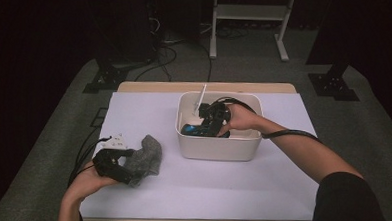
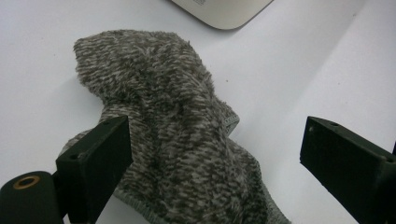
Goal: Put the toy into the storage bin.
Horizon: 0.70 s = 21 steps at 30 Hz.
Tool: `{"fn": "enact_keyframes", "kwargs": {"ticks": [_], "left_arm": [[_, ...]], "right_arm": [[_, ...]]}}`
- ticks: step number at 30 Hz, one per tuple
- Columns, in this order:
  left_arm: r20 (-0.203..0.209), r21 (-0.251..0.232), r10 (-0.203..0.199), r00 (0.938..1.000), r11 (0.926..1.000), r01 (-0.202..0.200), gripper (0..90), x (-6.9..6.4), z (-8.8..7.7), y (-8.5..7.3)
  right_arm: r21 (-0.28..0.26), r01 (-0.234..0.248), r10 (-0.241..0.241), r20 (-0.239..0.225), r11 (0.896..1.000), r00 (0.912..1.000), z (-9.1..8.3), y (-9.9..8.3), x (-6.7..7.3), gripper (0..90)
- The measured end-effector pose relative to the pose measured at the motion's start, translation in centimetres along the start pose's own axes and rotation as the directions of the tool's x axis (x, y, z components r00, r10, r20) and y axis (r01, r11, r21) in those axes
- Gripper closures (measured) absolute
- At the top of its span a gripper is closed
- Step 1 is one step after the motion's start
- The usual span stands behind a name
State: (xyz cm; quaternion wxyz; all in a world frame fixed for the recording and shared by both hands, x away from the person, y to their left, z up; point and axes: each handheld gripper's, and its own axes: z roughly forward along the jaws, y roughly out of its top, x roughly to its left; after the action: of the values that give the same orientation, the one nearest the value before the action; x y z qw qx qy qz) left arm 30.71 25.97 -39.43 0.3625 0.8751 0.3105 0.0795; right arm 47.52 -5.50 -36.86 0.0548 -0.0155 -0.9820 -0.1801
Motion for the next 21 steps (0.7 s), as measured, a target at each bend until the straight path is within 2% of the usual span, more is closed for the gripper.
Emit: {"fn": "enact_keyframes", "kwargs": {"ticks": [16, 21], "left_arm": [[0.0, 0.002, 0.002, 1.0, 1.0, -0.002, 8.2, -0.1, 0.0, 0.0], [0.001, 0.001, 0.003, 1.0, 1.0, -0.003, 8.2, -0.1, -0.1, -0.1]], "right_arm": [[0.074, -0.01, 0.011, -0.014, 0.997, 0.9998, 1.2, -0.1, -0.4, 25.1], [0.081, -0.012, 0.014, -0.016, 0.997, 0.9998, 1.4, -0.1, -0.4, 25.1]]}}
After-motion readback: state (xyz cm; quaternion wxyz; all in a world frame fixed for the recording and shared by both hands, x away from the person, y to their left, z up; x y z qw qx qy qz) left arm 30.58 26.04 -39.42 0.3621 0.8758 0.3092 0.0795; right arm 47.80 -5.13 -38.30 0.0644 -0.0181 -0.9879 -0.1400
